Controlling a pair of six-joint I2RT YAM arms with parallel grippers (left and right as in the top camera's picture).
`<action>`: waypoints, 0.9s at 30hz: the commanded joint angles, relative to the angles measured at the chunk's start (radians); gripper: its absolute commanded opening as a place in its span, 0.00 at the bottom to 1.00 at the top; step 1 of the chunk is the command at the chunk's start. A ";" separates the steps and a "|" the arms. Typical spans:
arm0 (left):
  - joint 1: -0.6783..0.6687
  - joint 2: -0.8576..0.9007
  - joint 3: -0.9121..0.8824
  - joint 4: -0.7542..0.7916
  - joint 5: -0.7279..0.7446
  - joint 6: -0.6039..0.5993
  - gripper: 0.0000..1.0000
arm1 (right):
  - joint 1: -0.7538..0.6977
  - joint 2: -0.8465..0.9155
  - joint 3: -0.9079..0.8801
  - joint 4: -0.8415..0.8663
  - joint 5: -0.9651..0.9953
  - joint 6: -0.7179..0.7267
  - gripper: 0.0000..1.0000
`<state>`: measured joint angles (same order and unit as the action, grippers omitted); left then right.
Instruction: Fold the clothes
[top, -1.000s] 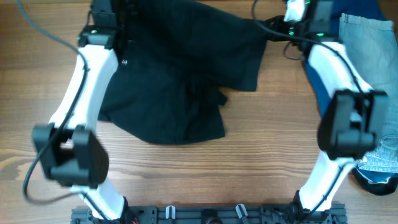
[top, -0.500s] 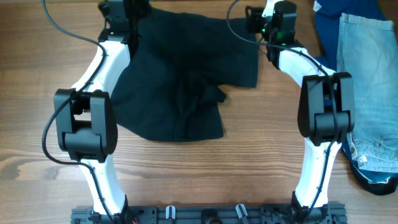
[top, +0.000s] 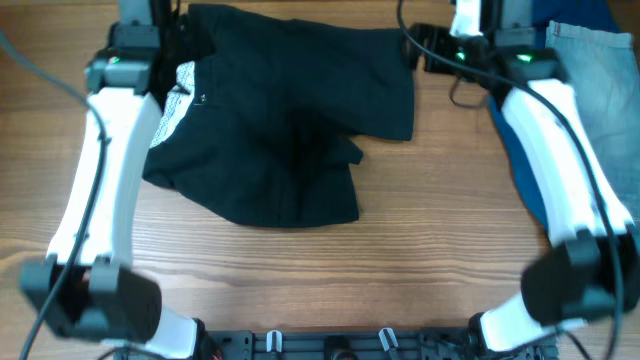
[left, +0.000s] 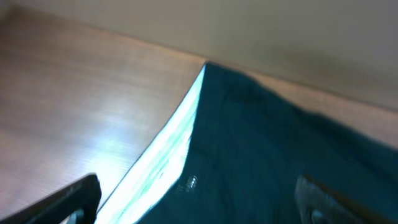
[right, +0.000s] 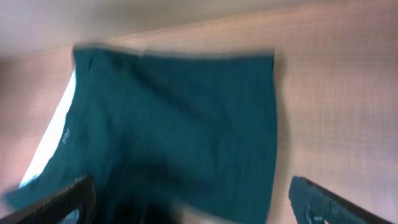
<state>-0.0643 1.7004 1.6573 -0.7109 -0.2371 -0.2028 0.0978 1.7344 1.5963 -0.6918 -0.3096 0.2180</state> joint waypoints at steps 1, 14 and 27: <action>0.016 0.006 -0.002 -0.161 0.056 0.099 0.99 | 0.018 -0.018 -0.003 -0.174 -0.037 -0.076 0.99; 0.172 0.071 -0.002 -0.352 0.121 0.151 0.94 | 0.132 0.043 -0.450 0.126 -0.323 -0.082 0.84; 0.172 0.071 -0.002 -0.352 0.121 0.146 0.95 | 0.208 0.198 -0.536 0.374 -0.165 0.107 0.61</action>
<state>0.1066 1.7748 1.6562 -1.0626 -0.1287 -0.0647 0.3023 1.8965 1.0714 -0.3264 -0.5766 0.2855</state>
